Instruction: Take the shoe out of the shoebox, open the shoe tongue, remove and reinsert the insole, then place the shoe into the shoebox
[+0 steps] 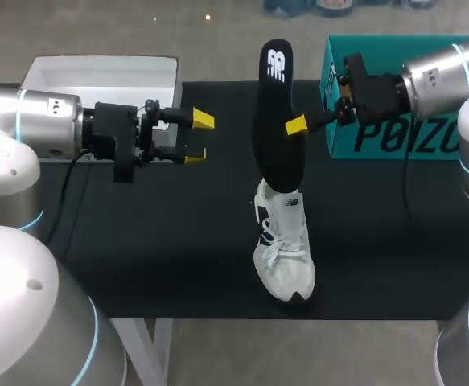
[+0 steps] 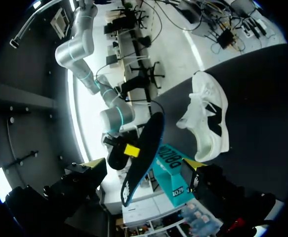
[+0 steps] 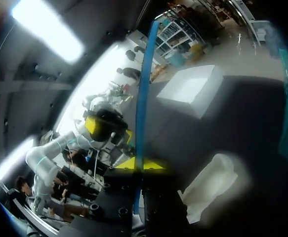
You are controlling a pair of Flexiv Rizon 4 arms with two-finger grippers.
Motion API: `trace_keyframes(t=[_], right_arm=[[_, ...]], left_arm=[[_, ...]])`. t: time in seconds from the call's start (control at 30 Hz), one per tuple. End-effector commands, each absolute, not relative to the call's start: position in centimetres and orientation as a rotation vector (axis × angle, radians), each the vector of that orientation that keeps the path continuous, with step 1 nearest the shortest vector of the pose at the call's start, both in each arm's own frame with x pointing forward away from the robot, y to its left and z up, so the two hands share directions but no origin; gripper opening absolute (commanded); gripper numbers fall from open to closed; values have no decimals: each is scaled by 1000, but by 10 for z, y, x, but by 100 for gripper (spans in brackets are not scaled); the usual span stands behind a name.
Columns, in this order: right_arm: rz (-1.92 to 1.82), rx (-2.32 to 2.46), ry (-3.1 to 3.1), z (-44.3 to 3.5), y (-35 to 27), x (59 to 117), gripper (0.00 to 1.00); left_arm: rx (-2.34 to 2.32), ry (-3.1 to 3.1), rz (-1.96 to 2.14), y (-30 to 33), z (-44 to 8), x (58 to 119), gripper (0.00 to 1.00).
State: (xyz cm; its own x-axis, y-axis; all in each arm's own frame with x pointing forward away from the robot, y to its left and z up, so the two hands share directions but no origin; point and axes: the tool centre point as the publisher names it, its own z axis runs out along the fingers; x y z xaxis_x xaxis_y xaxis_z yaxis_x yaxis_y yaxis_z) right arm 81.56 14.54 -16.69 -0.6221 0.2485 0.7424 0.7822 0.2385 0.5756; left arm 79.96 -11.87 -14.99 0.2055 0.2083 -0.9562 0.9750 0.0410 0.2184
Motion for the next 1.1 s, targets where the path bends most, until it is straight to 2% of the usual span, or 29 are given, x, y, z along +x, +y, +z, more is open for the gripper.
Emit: trace_keyframes(t=[0.03,0.7,1.1], right_arm=[[-1379,-943,-2010,-167,146,815,0],[-1379,-943,-2010,-167,146,815,0],[-1379,-943,-2010,-167,146,815,0]], left_arm=[[1406,1223,-898,-118,-149,799,100],[1406,1223,-898,-118,-149,799,100],[1222,1524,-1337,-75,-154,811,100]])
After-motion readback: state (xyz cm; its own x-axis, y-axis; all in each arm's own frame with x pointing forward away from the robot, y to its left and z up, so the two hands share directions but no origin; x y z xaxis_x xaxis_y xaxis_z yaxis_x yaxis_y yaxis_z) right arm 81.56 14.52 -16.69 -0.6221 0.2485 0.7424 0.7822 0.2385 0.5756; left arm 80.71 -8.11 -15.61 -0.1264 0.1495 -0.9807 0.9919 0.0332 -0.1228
